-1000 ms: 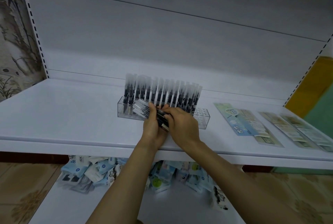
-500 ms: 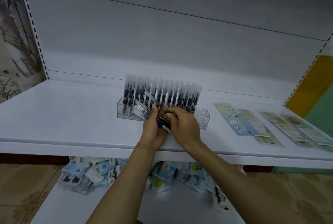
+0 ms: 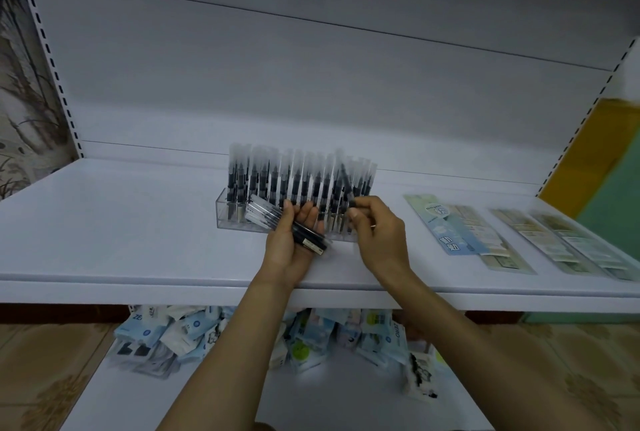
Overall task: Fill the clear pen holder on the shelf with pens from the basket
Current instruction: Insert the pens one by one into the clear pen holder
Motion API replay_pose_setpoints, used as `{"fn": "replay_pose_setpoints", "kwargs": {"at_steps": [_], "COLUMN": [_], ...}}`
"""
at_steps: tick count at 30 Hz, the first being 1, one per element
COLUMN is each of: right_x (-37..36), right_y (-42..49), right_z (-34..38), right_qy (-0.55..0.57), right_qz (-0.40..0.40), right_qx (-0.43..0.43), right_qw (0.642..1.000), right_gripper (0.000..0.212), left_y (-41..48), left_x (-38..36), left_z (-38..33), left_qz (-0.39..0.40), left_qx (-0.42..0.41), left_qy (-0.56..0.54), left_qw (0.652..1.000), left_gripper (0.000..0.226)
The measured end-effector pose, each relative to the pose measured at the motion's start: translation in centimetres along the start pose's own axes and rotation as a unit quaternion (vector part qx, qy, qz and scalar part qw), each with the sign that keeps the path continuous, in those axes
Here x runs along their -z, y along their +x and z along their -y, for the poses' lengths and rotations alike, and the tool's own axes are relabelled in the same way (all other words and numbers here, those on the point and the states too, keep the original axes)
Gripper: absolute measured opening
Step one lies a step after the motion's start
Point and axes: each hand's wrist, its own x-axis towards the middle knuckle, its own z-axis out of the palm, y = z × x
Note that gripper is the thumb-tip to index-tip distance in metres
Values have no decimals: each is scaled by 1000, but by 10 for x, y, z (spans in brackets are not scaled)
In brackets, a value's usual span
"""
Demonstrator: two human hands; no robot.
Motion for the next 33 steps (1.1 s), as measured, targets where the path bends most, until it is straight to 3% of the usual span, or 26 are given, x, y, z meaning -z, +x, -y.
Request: {"fn": "replay_pose_setpoints", "kwargs": {"at_steps": [6, 17, 26, 33], "right_x": [16, 16, 14, 10], "right_y": [23, 33, 30, 31], "right_z": [7, -30, -34, -38], "right_qy": [80, 200, 183, 94], "right_qz": [-59, -85, -106, -96], "right_qx": [22, -90, -68, -33], "right_qw": [995, 972, 975, 990], "right_gripper": [11, 11, 4, 5], "left_y": [-1, 0, 1, 1], "left_x": [-1, 1, 2, 1], "left_z": [0, -1, 0, 0], "left_qz": [-4, -4, -1, -4], "left_qx": [8, 17, 14, 12], "left_qy": [-7, -9, -12, -11], "left_qw": [1000, 1000, 1000, 1000], "left_gripper": [21, 17, 18, 17]}}
